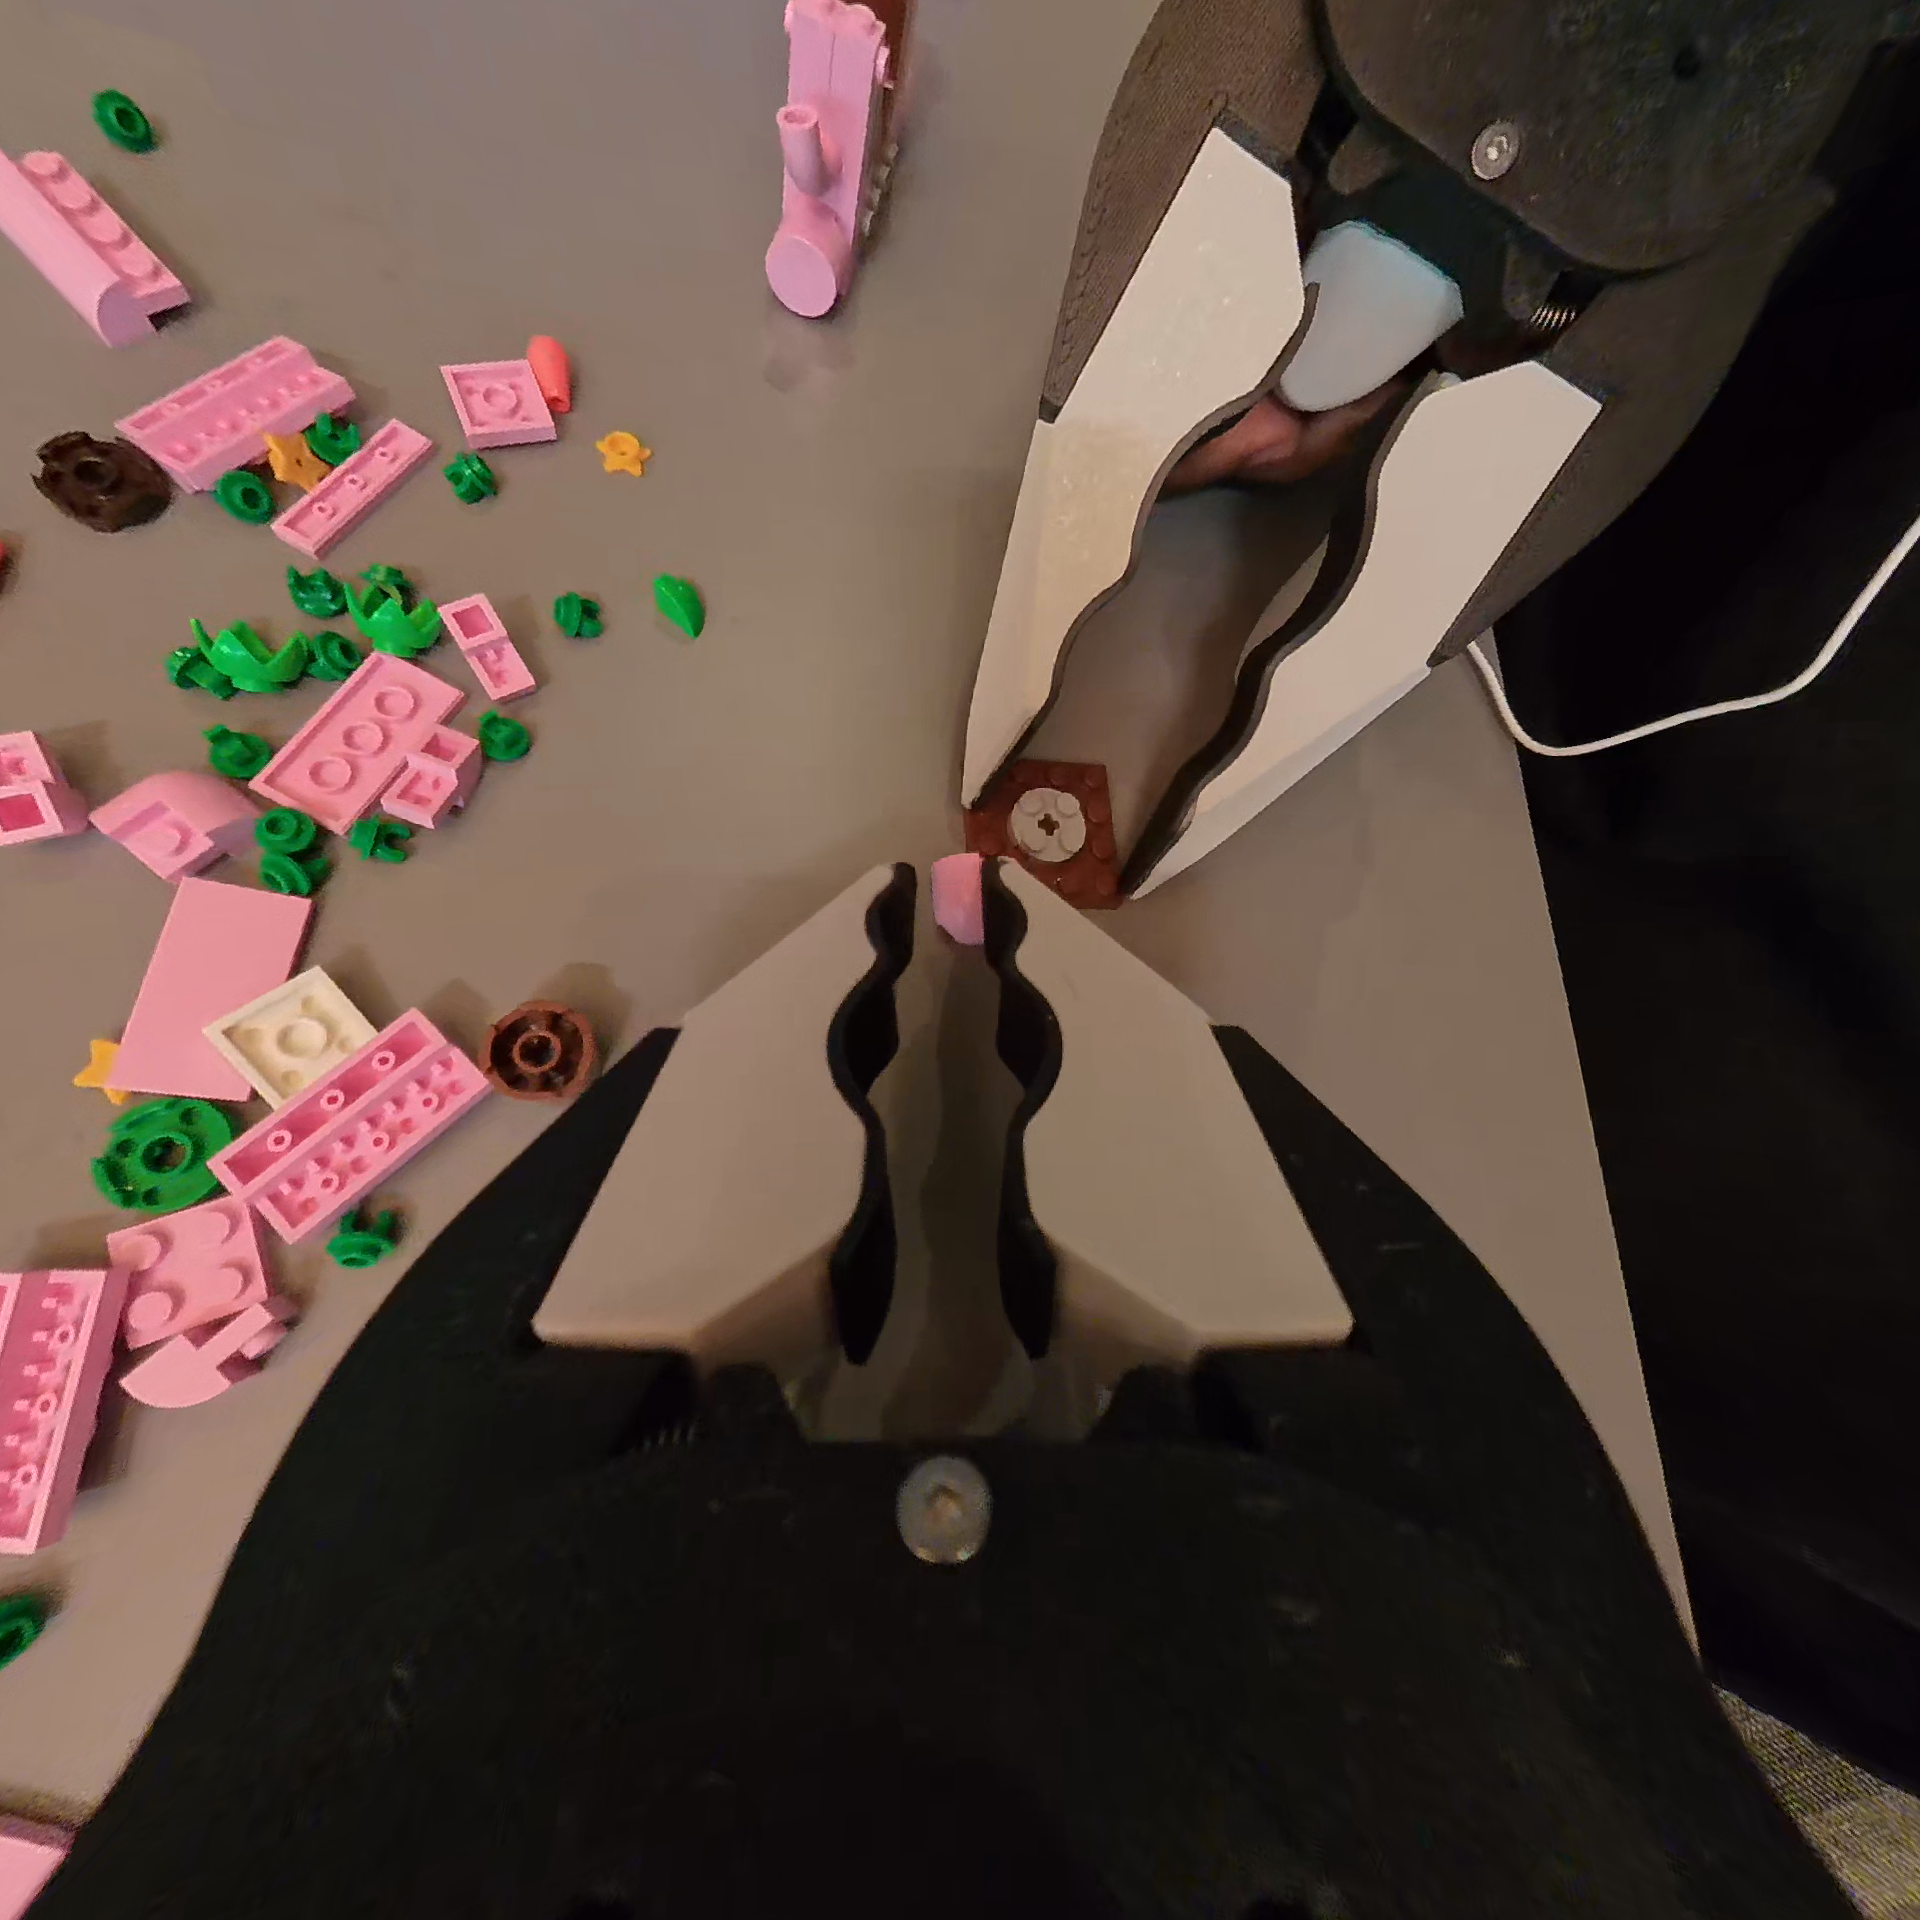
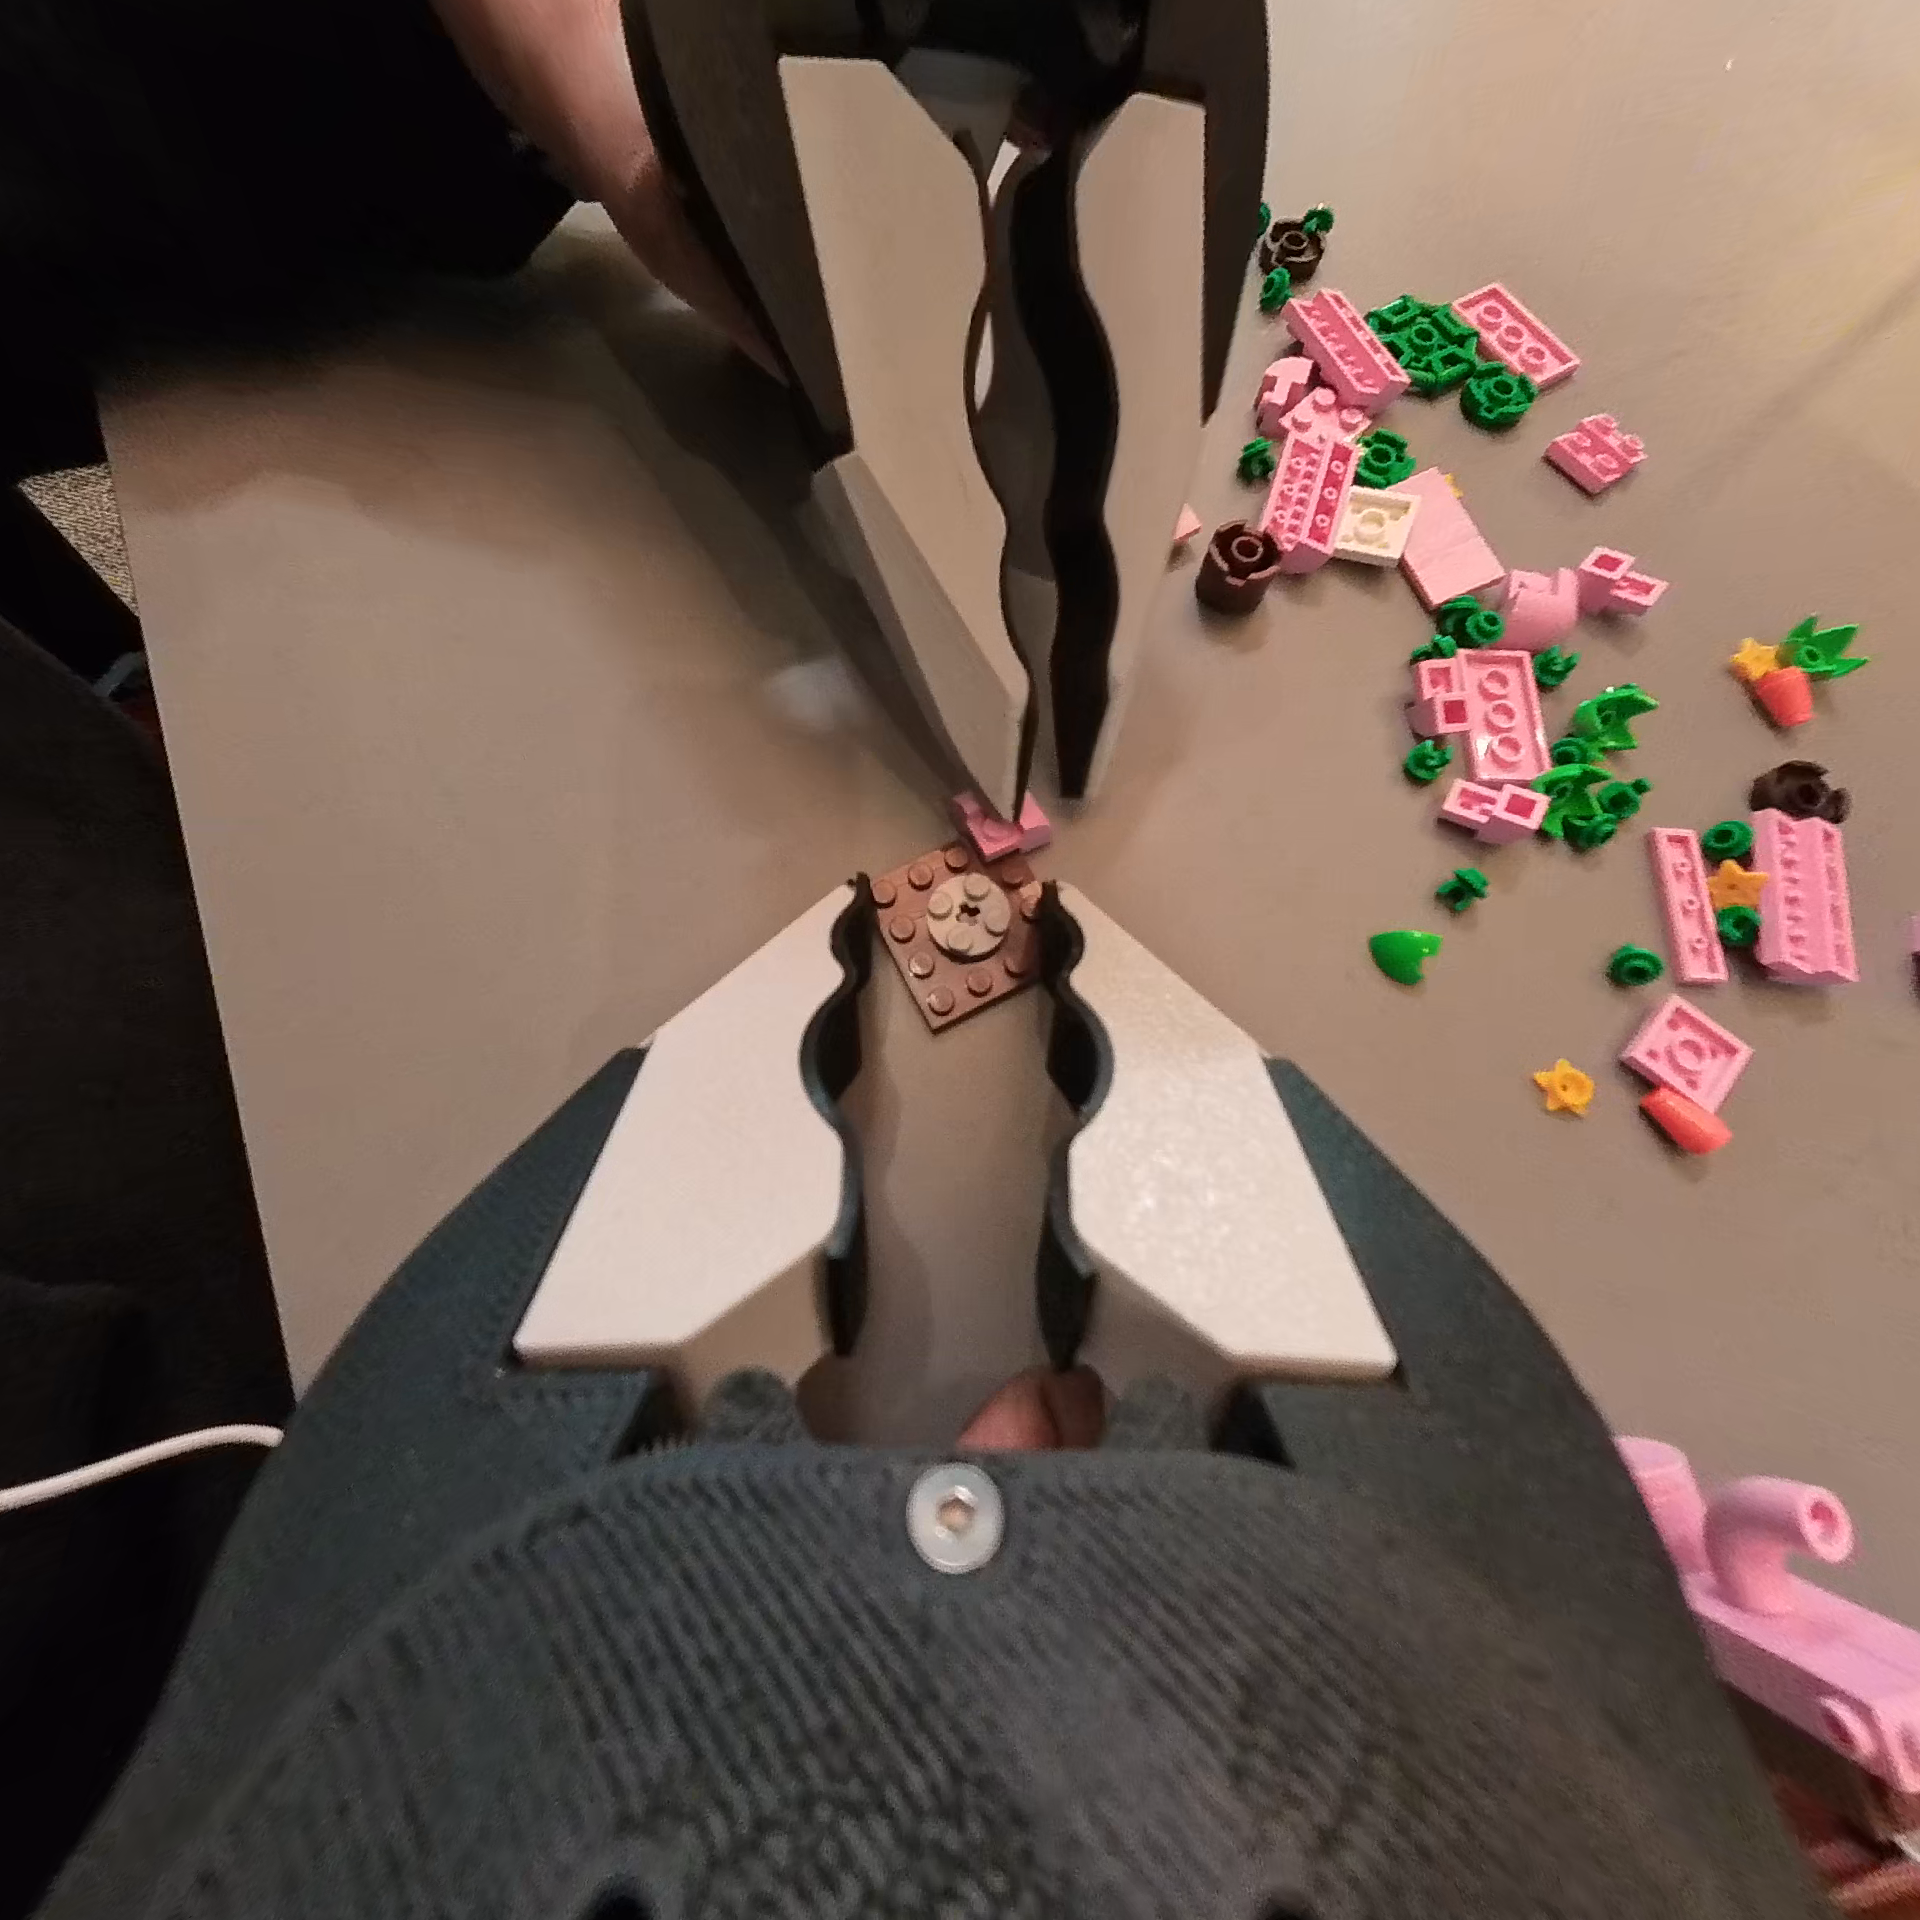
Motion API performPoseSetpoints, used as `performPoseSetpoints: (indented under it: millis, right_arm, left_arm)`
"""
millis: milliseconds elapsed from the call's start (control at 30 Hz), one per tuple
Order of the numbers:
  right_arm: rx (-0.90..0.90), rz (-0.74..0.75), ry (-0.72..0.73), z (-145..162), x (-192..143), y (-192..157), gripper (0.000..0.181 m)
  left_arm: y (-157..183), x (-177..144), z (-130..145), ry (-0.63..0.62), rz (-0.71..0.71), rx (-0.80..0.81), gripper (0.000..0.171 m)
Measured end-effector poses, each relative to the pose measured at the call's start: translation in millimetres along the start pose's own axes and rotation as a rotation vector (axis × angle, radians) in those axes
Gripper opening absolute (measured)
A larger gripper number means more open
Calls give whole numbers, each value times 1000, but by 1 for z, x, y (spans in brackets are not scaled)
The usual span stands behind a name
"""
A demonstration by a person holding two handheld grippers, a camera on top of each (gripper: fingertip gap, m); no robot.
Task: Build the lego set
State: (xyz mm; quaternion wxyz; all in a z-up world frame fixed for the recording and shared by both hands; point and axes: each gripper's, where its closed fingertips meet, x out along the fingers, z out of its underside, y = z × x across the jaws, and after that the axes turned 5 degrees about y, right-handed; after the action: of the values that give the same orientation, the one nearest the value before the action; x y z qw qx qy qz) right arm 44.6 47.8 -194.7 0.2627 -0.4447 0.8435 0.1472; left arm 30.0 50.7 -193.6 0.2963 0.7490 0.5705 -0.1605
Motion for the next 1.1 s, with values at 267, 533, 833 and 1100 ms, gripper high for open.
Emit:
performPoseSetpoints:
  millis: [267,533,833,1100]
  right_arm:
    - [3,-2,0,0,0,0,31]
    - [86,7,63,-9,-5,9,23]
    - [65,36,29,-9,4,9,0]
    - [47,45,-5,-7,6,8,0]
  left_arm:
    - [3,0,2,-13,0,29,8]
    - [3,1,3,-33,-38,10,9]
    - [3,1,4,-39,-44,-18,10]
    - [3,1,5,-50,-70,-19,10]
